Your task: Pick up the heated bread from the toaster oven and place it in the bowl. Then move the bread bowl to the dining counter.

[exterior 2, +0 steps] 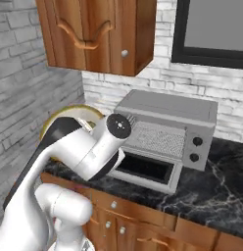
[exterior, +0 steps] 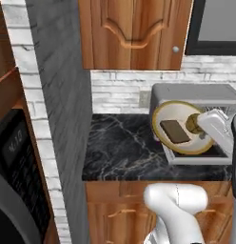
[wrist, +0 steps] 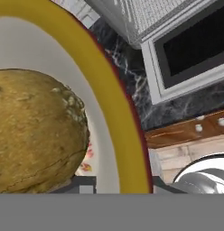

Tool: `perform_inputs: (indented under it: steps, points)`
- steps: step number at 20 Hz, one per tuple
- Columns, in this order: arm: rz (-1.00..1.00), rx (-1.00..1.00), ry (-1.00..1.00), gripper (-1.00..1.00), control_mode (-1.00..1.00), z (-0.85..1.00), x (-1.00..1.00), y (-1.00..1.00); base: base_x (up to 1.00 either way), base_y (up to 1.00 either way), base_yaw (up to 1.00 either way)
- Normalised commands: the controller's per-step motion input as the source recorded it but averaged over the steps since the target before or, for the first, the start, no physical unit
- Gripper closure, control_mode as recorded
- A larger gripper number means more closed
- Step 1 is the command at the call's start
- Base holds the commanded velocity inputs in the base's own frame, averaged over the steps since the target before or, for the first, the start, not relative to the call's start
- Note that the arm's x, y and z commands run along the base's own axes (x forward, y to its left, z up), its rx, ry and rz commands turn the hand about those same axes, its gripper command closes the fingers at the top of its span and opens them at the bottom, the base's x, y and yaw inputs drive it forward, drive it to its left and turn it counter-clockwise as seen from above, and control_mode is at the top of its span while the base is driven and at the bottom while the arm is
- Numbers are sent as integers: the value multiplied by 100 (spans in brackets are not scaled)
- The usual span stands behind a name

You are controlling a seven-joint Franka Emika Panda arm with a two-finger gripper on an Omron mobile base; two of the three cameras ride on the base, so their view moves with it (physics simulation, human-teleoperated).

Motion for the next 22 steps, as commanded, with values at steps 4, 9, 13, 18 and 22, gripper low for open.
perform_inputs:
  steps: [4,9,13,18,22]
  points:
    - [0,0,0,100,100,0,0,0,-89,1,82]
    - [0,0,0,100,100,0,0,0,-61,-6,98]
    - [0,0,0,100,100,0,0,0,-66,-22,99]
    - [0,0,0,100,100,0,0,0,-85,-40,92]
    - [0,0,0,100,100,0,0,0,-88,-18,91]
